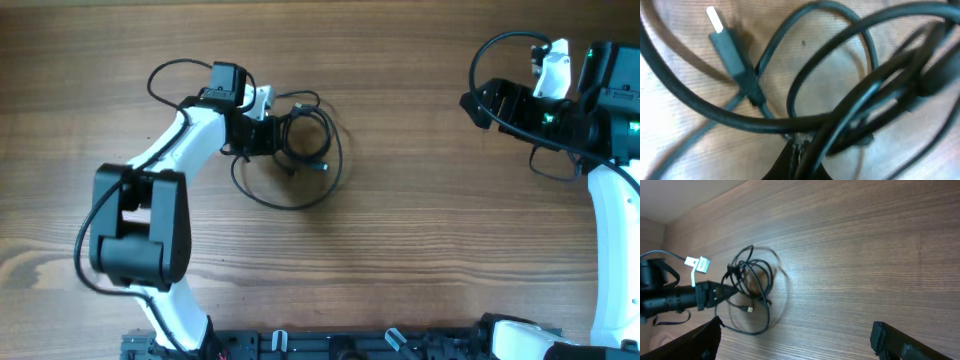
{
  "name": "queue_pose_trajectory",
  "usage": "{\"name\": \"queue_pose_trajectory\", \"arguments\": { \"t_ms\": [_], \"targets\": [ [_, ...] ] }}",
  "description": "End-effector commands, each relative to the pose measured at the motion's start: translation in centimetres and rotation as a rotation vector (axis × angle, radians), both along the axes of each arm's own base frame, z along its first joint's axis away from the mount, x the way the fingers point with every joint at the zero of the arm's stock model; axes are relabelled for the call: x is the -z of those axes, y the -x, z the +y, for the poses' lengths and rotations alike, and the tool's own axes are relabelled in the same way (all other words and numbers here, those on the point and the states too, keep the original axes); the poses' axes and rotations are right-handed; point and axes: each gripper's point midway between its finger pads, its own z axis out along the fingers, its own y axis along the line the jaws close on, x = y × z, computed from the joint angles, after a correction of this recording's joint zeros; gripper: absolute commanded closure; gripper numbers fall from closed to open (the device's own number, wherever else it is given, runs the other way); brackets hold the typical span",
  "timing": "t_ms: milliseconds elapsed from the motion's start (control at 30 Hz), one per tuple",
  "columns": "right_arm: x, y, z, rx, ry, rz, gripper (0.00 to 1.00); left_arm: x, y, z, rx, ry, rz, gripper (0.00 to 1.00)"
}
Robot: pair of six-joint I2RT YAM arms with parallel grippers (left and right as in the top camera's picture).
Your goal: Untangle cables
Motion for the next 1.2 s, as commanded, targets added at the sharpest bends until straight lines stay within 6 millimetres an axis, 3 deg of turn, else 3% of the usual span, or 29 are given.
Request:
{"name": "queue_pose_trajectory", "arguments": {
  "t_ms": [0, 100, 167, 267, 500, 700, 900, 1000, 1033, 1167],
  "targets": [
    [-0.8, 0.0, 1.5, -0.069, -0.065, -0.023, 0.02, -11.2, -1.0, -0.7, -0.002, 0.085, -0.165, 0.96],
    [-1.2, 0.3, 3.4, -0.131, -0.100, -0.033, 0.02, -20.1, 1.6, -3.1, 0.071, 0.275, -0.235, 0.96],
    [-1.2, 0.6, 4.8, -0.173, -0.102, -0.032, 0.02, -23.6, 3.1, -3.7, 0.082, 0.346, -0.260, 0.96],
    [-1.6, 0.8, 7.7, -0.253, -0.103, -0.054, 0.02, -26.4, 4.7, -4.1, 0.048, 0.420, -0.257, 0.96],
    [-3.2, 1.3, 13.9, -0.394, -0.153, -0.124, 0.02, -28.4, 5.5, -3.8, 0.029, 0.553, -0.208, 0.96],
    [-1.8, 0.1, 16.5, -0.363, -0.171, -0.071, 0.04, -31.5, 6.6, -2.8, 0.082, 0.766, -0.179, 0.96],
    [-1.3, -1.0, 20.3, -0.436, -0.283, -0.064, 0.11, -31.8, 6.6, -2.4, 0.081, 0.786, -0.179, 0.96],
    [-0.9, -2.9, 19.6, -0.336, -0.244, -0.085, 0.11, -32.3, 7.1, -2.6, 0.104, 0.822, -0.170, 0.96],
    [-1.1, -4.4, 18.6, -0.237, -0.235, -0.097, 0.10, -32.8, 7.5, -2.8, 0.125, 0.853, -0.162, 0.96],
    [-1.9, -4.8, 19.0, -0.176, -0.330, -0.060, 0.09, -33.3, 7.9, -3.0, 0.185, 0.871, -0.206, 0.96]
  ]
}}
